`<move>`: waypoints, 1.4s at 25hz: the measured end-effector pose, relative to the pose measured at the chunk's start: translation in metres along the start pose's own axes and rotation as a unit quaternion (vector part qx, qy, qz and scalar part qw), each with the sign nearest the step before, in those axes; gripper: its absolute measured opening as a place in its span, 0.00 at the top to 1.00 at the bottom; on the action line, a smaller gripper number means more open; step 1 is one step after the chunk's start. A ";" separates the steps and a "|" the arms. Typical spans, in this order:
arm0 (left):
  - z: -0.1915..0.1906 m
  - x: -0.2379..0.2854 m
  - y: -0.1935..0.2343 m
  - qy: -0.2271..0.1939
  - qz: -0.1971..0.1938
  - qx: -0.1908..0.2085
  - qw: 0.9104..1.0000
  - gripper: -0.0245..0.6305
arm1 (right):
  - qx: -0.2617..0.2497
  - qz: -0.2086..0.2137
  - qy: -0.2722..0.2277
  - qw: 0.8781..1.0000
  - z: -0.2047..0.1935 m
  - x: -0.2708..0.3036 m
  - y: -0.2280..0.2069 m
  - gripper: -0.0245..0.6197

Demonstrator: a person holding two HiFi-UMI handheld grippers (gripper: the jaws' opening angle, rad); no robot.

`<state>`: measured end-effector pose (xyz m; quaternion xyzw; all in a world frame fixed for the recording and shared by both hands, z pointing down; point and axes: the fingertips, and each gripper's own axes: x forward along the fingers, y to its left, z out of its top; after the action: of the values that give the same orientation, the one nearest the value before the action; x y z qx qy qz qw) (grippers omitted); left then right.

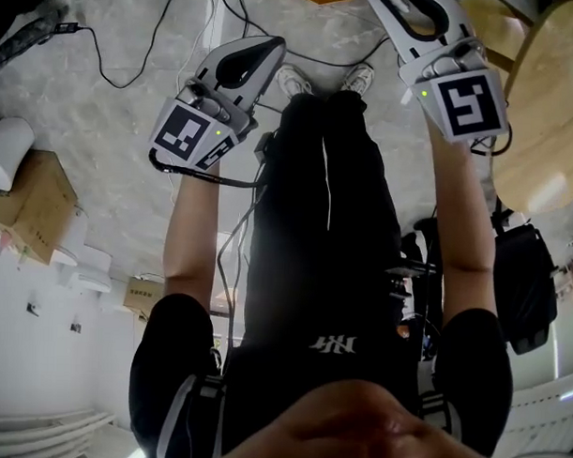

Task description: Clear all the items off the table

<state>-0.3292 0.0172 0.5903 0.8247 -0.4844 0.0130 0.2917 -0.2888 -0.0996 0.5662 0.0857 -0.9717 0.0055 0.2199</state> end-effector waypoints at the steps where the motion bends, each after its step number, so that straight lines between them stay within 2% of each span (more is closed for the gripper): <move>1: -0.007 0.003 0.005 0.002 0.002 0.000 1.000 0.95 | 0.003 0.002 0.004 1.000 -0.012 0.007 0.000 0.85; 6: -0.029 0.024 0.035 0.007 0.014 0.002 1.000 0.95 | 0.033 0.012 0.012 0.999 -0.065 0.038 0.007 0.85; 11: -0.061 0.046 0.045 0.017 0.000 0.001 1.000 0.95 | 0.047 0.031 0.034 0.998 -0.118 0.057 0.023 0.85; 17: -0.102 0.075 0.068 0.026 -0.001 0.005 1.000 0.95 | 0.047 0.030 0.043 0.998 -0.176 0.084 0.007 0.85; 29: -0.159 0.111 0.129 0.034 0.015 0.022 0.999 0.95 | 0.063 0.040 0.054 0.996 -0.261 0.135 -0.003 0.85; 35: -0.180 0.119 0.135 0.034 0.012 0.038 0.999 0.95 | 0.056 0.038 0.057 0.996 -0.290 0.149 -0.004 0.84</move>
<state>-0.3276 -0.0371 0.8391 0.8283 -0.4830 0.0628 0.2768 -0.2968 -0.1136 0.8915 0.0605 -0.9583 0.0733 0.2695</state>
